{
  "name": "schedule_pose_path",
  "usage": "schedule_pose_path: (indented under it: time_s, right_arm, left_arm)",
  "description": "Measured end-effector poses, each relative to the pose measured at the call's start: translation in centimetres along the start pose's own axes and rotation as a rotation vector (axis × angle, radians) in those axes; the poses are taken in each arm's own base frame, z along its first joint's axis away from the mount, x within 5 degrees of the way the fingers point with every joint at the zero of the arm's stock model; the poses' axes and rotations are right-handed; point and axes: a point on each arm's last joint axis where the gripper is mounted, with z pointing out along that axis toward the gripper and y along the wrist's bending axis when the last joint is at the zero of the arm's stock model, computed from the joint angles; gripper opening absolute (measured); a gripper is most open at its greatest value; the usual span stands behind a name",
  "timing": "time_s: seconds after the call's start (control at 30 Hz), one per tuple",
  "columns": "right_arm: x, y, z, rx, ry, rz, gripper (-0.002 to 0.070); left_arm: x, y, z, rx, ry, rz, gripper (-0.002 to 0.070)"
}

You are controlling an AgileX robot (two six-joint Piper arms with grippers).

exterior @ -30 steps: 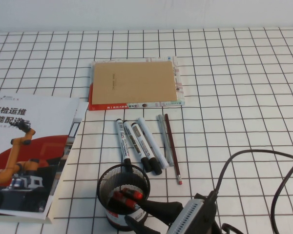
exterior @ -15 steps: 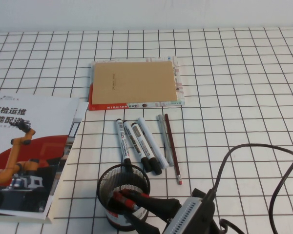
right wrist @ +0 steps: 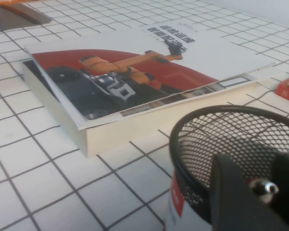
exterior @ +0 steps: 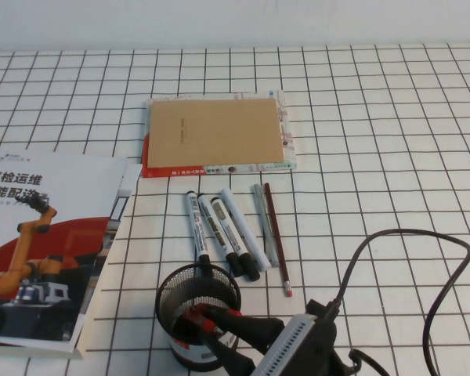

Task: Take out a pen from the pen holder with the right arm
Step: 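Take a marker out of the pen holder and lay it on the table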

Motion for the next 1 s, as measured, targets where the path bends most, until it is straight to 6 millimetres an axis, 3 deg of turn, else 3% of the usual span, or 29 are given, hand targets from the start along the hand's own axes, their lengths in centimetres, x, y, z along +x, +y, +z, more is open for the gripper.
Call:
schedule_pose_path:
  time_s: [0.67, 1.0]
  right_arm:
    - [-0.13, -0.10, 0.55, 0.029, 0.010, 0.025, 0.0167]
    - [-0.11, -0.12, 0.69, 0.038, 0.024, 0.035, 0.0108]
  left_arm:
    - [0.00, 0.00, 0.00, 0.000, 0.000, 0.000, -0.0003]
    - [0.00, 0.00, 0.00, 0.000, 0.000, 0.000, -0.0003]
